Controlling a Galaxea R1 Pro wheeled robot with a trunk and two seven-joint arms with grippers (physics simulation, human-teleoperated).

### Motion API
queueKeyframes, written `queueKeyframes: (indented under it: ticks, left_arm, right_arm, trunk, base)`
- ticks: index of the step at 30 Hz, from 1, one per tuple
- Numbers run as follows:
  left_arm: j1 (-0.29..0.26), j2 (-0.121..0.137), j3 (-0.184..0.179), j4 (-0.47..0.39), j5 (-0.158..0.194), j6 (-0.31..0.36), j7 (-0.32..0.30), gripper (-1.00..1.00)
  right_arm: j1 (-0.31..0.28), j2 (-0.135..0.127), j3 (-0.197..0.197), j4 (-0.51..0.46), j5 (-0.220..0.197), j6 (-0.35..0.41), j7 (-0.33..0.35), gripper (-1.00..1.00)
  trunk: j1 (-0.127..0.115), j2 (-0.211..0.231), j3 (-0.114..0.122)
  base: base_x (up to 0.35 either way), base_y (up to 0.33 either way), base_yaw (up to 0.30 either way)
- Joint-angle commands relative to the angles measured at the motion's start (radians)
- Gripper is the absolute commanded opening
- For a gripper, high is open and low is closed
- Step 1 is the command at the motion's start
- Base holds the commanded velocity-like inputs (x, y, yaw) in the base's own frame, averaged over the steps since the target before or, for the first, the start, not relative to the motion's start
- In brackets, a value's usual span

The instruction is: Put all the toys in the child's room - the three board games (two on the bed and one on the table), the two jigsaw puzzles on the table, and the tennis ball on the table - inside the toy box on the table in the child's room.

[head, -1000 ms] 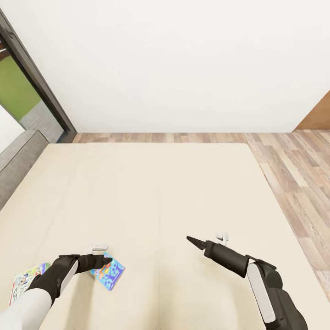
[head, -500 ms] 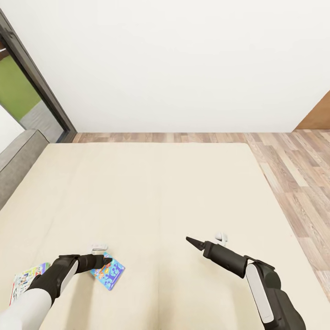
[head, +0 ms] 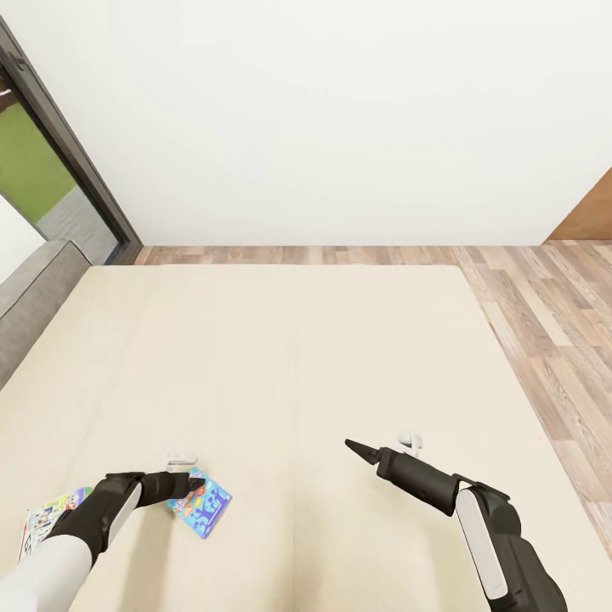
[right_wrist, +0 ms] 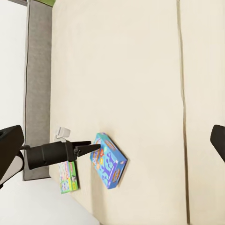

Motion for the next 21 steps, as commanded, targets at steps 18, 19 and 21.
queueKeyframes:
  ticks: [18,19,21]
  left_arm:
    - [0.0,0.022,0.004,0.001,0.0,-0.007,-0.016,1.0]
    - [0.0,0.024,0.004,0.001,0.0,-0.012,-0.017,1.0]
    - [0.0,0.029,0.005,0.001,0.001,-0.027,-0.019,1.0]
  right_arm:
    - [-0.001,0.001,-0.003,-0.002,-0.002,0.01,0.011,1.0]
    - [-0.001,0.001,-0.003,-0.002,-0.002,0.01,0.011,1.0]
    - [-0.001,0.001,-0.003,-0.002,-0.002,0.01,0.011,1.0]
  trunk:
    - [0.0,-0.001,-0.015]
    - [0.0,-0.001,-0.016]
    - [0.0,-0.001,-0.019]
  base:
    - [0.0,0.0,0.0]
    - [0.0,0.0,0.0]
    - [0.0,0.0,0.0]
